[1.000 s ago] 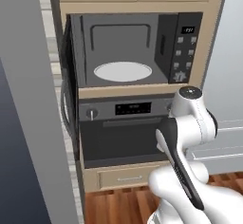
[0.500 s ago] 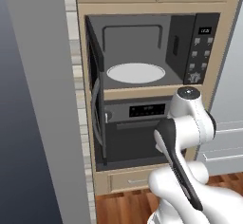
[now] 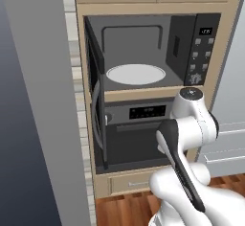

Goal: Place the microwavable item in the microwave. Then, close the microwave door and press the start button.

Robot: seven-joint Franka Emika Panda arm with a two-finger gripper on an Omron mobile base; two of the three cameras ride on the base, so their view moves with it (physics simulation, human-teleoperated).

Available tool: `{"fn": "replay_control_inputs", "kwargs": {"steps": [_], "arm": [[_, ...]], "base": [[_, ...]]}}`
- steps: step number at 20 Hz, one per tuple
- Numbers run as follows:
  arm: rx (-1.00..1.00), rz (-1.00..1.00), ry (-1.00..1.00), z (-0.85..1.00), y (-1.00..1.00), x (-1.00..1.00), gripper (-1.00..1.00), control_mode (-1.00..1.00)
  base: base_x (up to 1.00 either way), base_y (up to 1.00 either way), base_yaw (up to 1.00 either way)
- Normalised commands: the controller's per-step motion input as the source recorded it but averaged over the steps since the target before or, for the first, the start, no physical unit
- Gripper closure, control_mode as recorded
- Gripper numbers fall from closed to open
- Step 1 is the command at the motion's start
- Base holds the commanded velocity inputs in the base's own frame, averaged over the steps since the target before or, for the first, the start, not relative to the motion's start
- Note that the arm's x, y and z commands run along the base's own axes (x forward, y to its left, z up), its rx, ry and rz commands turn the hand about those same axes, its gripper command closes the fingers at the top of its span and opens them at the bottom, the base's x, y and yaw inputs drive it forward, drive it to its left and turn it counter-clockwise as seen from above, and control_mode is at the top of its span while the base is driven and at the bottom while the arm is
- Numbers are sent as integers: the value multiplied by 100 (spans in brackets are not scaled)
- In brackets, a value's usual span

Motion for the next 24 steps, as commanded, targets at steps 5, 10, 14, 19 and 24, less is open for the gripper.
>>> {"fn": "replay_control_inputs", "kwargs": {"steps": [5, 10, 14, 19, 24], "arm": [[0, 0, 0, 0, 0, 0, 100, 100], [0, 0, 0, 0, 0, 0, 100, 100], [0, 0, 0, 0, 0, 0, 100, 100], [0, 1, -3, 7, -4, 4, 100, -100], [0, 18, -20, 62, -26, 40, 100, -100]], "base": [[18, 0, 0], [16, 0, 0], [12, 0, 0], [2, -6, 0], [0, 0, 0]]}}
